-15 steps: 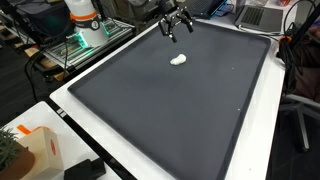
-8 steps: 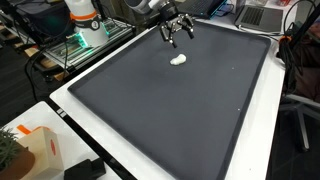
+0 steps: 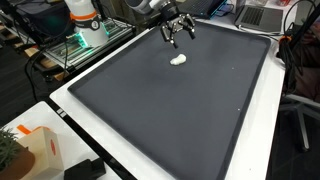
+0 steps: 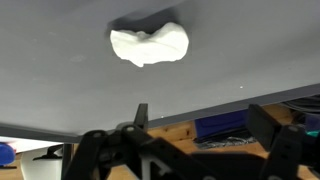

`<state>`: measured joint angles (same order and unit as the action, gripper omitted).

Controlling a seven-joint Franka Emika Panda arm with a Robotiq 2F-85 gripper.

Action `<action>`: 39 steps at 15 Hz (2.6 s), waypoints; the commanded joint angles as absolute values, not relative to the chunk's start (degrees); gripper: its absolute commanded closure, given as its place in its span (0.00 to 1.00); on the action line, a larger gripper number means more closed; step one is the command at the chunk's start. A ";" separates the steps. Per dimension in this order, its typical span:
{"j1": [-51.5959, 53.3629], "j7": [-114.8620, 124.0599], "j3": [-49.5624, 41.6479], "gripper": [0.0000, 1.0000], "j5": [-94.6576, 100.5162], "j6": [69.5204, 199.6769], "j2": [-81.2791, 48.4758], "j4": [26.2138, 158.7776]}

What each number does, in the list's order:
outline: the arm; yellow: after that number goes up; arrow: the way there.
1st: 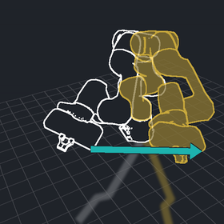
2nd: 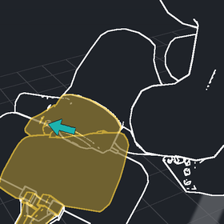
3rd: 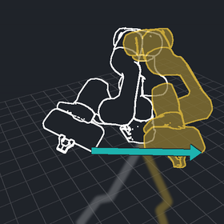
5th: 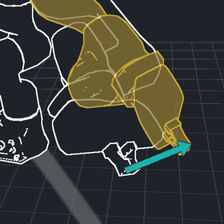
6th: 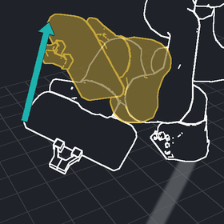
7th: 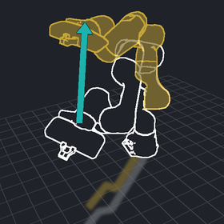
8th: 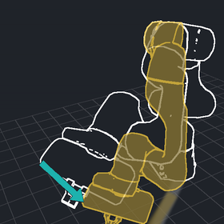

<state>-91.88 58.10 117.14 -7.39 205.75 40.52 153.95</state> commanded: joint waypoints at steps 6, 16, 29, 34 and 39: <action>-96.39 48.50 117.82 0.00 -5.10 200.54 31.72 152.85; -103.65 42.19 118.41 0.00 0.37 180.45 16.53 148.62; -110.60 34.00 121.62 0.00 1.26 166.74 12.48 142.25; -119.06 21.41 129.28 0.00 -6.48 156.17 10.23 137.37; -126.32 7.06 135.34 0.00 -20.61 144.21 14.25 130.79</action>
<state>-122.05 13.81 131.99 -14.08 150.85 11.23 134.87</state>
